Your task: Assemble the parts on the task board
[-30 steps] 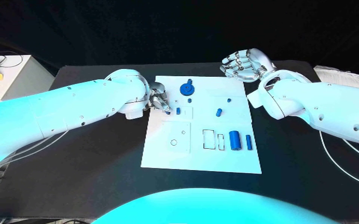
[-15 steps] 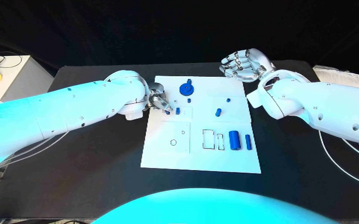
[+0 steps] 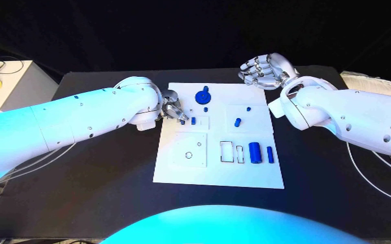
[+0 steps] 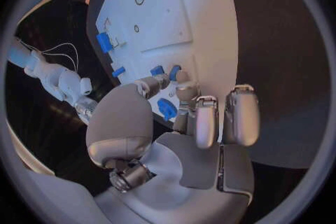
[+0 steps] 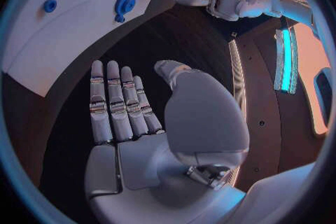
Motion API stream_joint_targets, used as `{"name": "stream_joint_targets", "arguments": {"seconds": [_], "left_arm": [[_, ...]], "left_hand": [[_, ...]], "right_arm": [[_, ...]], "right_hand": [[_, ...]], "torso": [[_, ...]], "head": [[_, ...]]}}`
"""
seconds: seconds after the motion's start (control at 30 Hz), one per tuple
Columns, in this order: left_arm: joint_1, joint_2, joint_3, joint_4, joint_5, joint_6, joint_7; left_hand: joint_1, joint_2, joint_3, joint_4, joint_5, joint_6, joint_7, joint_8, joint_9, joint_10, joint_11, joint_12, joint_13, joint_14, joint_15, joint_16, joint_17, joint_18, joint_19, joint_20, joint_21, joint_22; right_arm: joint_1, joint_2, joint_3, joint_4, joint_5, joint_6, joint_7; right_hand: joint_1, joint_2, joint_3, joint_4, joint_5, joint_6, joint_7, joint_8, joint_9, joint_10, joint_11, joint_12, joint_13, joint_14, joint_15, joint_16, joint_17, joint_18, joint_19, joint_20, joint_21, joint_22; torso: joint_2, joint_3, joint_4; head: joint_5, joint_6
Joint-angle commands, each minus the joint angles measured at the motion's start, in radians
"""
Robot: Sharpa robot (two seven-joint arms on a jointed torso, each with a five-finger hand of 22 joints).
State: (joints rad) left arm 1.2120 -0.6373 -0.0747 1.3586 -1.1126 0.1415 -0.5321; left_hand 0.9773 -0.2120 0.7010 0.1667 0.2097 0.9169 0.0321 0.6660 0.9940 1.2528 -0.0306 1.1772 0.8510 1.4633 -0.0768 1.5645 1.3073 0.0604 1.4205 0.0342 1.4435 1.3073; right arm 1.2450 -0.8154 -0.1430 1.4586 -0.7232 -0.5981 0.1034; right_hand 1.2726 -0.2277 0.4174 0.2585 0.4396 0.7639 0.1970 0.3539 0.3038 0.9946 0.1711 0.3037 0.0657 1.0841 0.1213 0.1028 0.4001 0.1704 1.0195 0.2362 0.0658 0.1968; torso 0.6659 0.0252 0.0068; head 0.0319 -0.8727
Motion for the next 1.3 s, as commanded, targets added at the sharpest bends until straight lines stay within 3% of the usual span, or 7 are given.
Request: {"name": "stream_joint_targets", "arguments": {"seconds": [0.03,0.63,0.8,0.87,1.0,1.17,1.3], "left_arm": [[-0.002,0.003,-0.001,-0.003,0.007,0.006,-0.008],[-0.002,-0.001,-0.001,-0.01,-0.007,0.007,-0.014],[-0.002,-0.005,-0.001,-0.005,-0.009,0.0,-0.01],[-0.003,-0.006,0.0,-0.002,-0.009,-0.004,-0.009],[-0.003,-0.012,0.002,0.006,-0.009,-0.016,-0.007],[-0.003,-0.026,0.006,0.022,0.001,-0.045,0.011],[-0.003,-0.04,0.017,0.042,0.042,-0.09,0.045]], "left_hand": [[-0.013,-0.001,-0.009,0.003,-0.005,0.001,0.007,-0.005,-0.001,-0.007,0.003,0.0,-0.002,0.105,-0.005,0.003,0.257,-0.004,-0.001,-0.003,-0.001,0.037],[-0.019,-0.02,-0.149,0.062,-0.006,0.001,0.012,-0.01,0.001,-0.014,0.007,0.0,-0.001,0.103,-0.001,-0.001,0.252,-0.003,-0.005,0.0,-0.006,0.032],[-0.01,-0.033,-0.229,0.102,-0.011,0.001,0.012,-0.012,0.002,-0.017,0.008,0.001,0.0,0.103,0.0,-0.002,0.251,-0.003,-0.005,0.001,-0.007,0.032],[-0.011,-0.03,-0.26,0.122,-0.024,0.001,0.012,-0.013,0.002,-0.017,0.008,0.001,0.0,0.103,0.0,-0.002,0.251,-0.003,-0.006,0.0,-0.008,0.032],[-0.019,-0.01,-0.312,0.126,-0.068,0.001,0.011,-0.015,0.001,-0.018,0.007,0.001,-0.001,0.103,-0.001,-0.003,0.25,-0.002,-0.006,0.0,-0.009,0.031],[-0.019,-0.005,-0.317,0.126,-0.071,0.001,0.011,-0.015,0.001,-0.018,0.007,0.002,0.0,0.102,-0.001,-0.003,0.249,-0.002,-0.006,0.0,-0.009,0.031],[-0.004,0.01,-0.331,0.124,-0.066,-0.015,0.016,-0.02,0.002,-0.044,0.012,-0.02,-0.035,0.093,0.003,-0.02,0.222,0.006,-0.032,0.002,-0.032,-0.005]], "right_arm": [[-0.001,0.0,0.0,0.002,-0.004,0.016,0.012],[-0.002,0.0,0.0,0.002,-0.004,0.018,0.011],[-0.003,0.0,0.0,0.002,-0.004,0.018,0.012],[-0.003,0.0,0.0,0.002,-0.004,0.018,0.012],[-0.004,0.0,0.0,0.002,-0.005,0.019,0.012],[-0.005,-0.001,0.0,0.002,-0.005,0.019,0.012],[-0.006,-0.001,0.0,0.002,-0.005,0.019,0.012]], "right_hand": [[-0.008,0.005,0.001,-0.005,0.006,-0.005,0.044,-0.006,-0.001,-0.002,0.004,-0.006,-0.001,-0.002,0.006,-0.004,-0.001,0.013,-0.006,0.0,-0.002,-0.001],[-0.012,0.005,-0.003,-0.005,0.006,-0.008,0.047,-0.008,-0.003,-0.01,0.007,-0.011,-0.002,-0.012,0.01,-0.015,-0.014,0.012,-0.017,0.004,-0.003,-0.016],[-0.013,0.005,-0.004,-0.005,0.006,-0.008,0.048,-0.009,-0.003,-0.011,0.008,-0.012,-0.002,-0.013,0.011,-0.016,-0.015,0.012,-0.018,0.004,-0.003,-0.017],[-0.013,0.005,-0.004,-0.005,0.006,-0.009,0.048,-0.009,-0.003,-0.011,0.008,-0.012,-0.002,-0.013,0.011,-0.016,-0.015,0.012,-0.019,0.005,-0.003,-0.018],[-0.013,0.005,-0.004,-0.005,0.006,-0.009,0.048,-0.009,-0.003,-0.011,0.008,-0.012,-0.002,-0.014,0.011,-0.017,-0.016,0.012,-0.019,0.005,-0.003,-0.019],[-0.013,0.005,-0.004,-0.005,0.006,-0.009,0.048,-0.009,-0.003,-0.011,0.008,-0.012,-0.002,-0.014,0.011,-0.017,-0.016,0.012,-0.019,0.005,-0.003,-0.019],[-0.014,0.005,-0.005,-0.005,0.006,-0.009,0.048,-0.009,-0.004,-0.012,0.008,-0.012,-0.002,-0.014,0.012,-0.018,-0.018,0.012,-0.021,0.005,-0.003,-0.02]], "torso": [[0.0,0.0,0.0001],[0.0,0.0,-0.0001],[0.0,-0.0004,-0.0004],[0.0,-0.0003,-0.0006],[0.0,-0.0001,-0.001],[0.0,-0.0001,-0.0002],[0.0,0.0,0.0003]], "head": [[0.0,0.0],[-0.002,0.0],[-0.002,0.0],[-0.003,0.0],[-0.003,0.0],[-0.006,0.0],[-0.007,0.0]]}}
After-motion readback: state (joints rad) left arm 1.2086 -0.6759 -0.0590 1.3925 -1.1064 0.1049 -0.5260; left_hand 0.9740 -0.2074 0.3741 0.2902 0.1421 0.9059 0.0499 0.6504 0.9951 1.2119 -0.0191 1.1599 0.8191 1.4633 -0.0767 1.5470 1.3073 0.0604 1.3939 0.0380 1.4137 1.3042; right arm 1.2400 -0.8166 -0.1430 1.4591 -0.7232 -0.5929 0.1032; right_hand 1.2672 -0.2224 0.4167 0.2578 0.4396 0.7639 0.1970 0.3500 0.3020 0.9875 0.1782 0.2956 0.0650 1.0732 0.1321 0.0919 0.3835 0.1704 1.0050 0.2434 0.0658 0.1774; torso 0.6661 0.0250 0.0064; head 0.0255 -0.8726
